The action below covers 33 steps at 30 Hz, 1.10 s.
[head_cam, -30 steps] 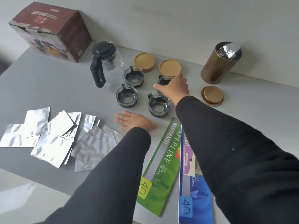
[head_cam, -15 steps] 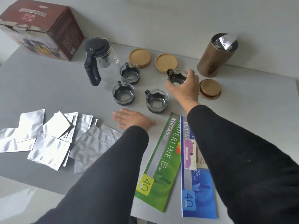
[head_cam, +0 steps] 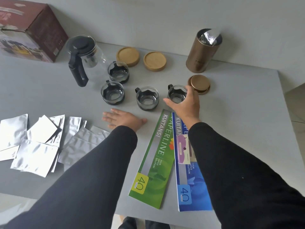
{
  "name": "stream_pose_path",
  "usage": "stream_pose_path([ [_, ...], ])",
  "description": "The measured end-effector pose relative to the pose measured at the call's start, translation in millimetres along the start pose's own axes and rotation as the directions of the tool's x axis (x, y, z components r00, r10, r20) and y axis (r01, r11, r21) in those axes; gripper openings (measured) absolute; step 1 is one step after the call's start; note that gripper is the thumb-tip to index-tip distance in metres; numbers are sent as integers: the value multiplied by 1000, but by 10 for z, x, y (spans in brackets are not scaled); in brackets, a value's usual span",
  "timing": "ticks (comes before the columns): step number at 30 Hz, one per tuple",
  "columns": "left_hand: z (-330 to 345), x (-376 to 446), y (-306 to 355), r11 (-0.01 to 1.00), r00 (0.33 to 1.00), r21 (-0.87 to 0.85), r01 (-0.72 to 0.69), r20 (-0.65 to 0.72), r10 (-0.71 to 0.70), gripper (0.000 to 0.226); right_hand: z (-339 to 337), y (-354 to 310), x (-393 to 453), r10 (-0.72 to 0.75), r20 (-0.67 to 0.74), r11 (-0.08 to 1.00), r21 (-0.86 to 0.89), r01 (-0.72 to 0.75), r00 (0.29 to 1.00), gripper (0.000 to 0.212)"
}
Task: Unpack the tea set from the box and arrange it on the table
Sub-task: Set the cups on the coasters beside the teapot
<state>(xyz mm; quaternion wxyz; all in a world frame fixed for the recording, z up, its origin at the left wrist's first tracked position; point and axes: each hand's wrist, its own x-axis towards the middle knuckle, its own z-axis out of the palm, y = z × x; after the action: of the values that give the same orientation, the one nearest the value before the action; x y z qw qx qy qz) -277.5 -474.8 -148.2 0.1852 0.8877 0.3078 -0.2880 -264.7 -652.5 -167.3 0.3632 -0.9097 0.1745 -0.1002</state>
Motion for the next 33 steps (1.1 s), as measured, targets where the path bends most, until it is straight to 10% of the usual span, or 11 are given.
stream_pose_path([
  [12, -54, 7, 73, 995, 998, 88, 47, 46, -51, 133, -96, -296, 446, -290, -32, 944, -176, 280, 956, 69],
  [33, -79, 125, 168, 989, 987, 127, 80, 126, -96, 135, 819, -967, 1533, 27, 271, 948, -313, 62, 962, 85],
])
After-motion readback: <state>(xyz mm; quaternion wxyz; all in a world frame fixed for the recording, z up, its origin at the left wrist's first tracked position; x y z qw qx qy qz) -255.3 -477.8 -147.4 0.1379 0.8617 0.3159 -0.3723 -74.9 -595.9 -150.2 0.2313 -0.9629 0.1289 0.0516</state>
